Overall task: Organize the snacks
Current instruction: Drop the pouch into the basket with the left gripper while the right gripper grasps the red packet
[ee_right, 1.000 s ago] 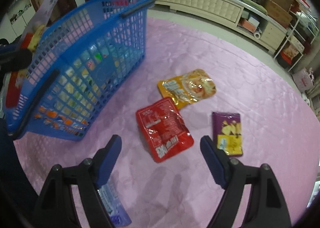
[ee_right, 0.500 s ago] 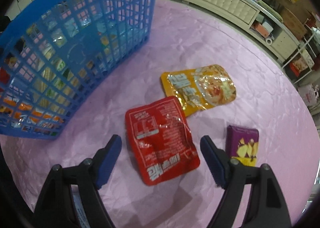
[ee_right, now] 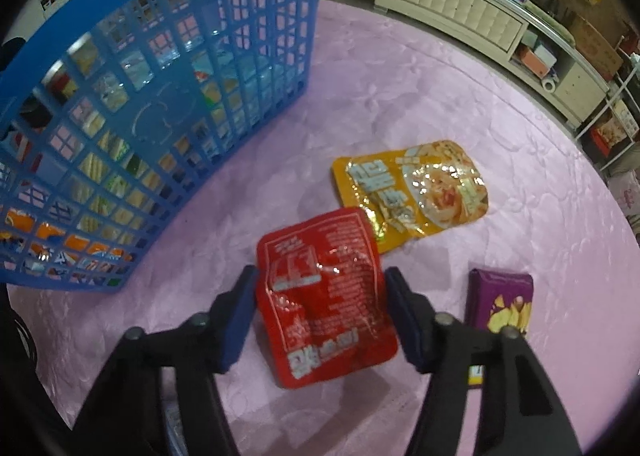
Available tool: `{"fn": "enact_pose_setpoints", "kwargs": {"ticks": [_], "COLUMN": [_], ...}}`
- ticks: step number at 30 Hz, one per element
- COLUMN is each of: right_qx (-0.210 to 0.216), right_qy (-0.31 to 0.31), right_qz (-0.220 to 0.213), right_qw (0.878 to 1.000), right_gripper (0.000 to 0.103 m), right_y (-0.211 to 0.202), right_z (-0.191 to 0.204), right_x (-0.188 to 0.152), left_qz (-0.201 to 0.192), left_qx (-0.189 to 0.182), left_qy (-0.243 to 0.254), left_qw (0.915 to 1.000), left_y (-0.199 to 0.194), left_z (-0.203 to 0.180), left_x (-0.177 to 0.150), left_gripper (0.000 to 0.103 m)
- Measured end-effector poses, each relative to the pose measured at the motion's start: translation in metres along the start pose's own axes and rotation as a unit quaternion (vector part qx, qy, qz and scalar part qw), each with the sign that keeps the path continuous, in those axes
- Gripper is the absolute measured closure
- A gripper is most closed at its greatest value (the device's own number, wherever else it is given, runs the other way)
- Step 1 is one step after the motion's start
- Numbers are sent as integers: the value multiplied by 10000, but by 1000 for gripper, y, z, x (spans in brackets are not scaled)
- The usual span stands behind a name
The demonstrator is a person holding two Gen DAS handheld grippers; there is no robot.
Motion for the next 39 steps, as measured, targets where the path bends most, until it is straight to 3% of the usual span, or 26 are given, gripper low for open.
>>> {"fn": "enact_pose_setpoints", "kwargs": {"ticks": [2,8,10,12,15,31,39], "right_qx": [3,15,-31,-26,-9,-537,-607], "right_qy": [-14,-165,-67,189,371,141,-21], "right_qz": [-22,32,-34,-134,-300,-1036,-1308], "right_qw": [10000,9999,10000,9997,9989,9931,9896], "right_gripper": [41,61,75,80,82,82,82], "right_y": [-3,-16,-22,-31,-49,-157,-181], "right_z": [2,23,24,20,23,48,79], "right_x": [-2,-14,-17,-16,-12,34,63], "left_qz": [-34,-200,-299,-370,-476,-1147,-1373], "left_qx": [-21,-88,-63,-72,-58,-294,-481], "left_qy": [-20,88,205,296,322,232,212], "left_qw": [10000,9997,9993,9988,9983,9927,9891], "left_y": [0,-7,-11,-17,-25,-108,-126], "left_z": [-1,-13,-17,-20,-20,-7,3], "left_x": [0,1,3,4,6,3,-5], "left_gripper": [58,41,40,34,34,28,25]}}
Point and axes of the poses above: each gripper's, at about its wrist camera, not at the fingertips, and y roughly the way its jaws point, z to its left, x to its top, the point moved 5 cm from there along y, roughly the way its jaws point, and after that the axes turned 14 degrees about -z, right-handed, at the moved point
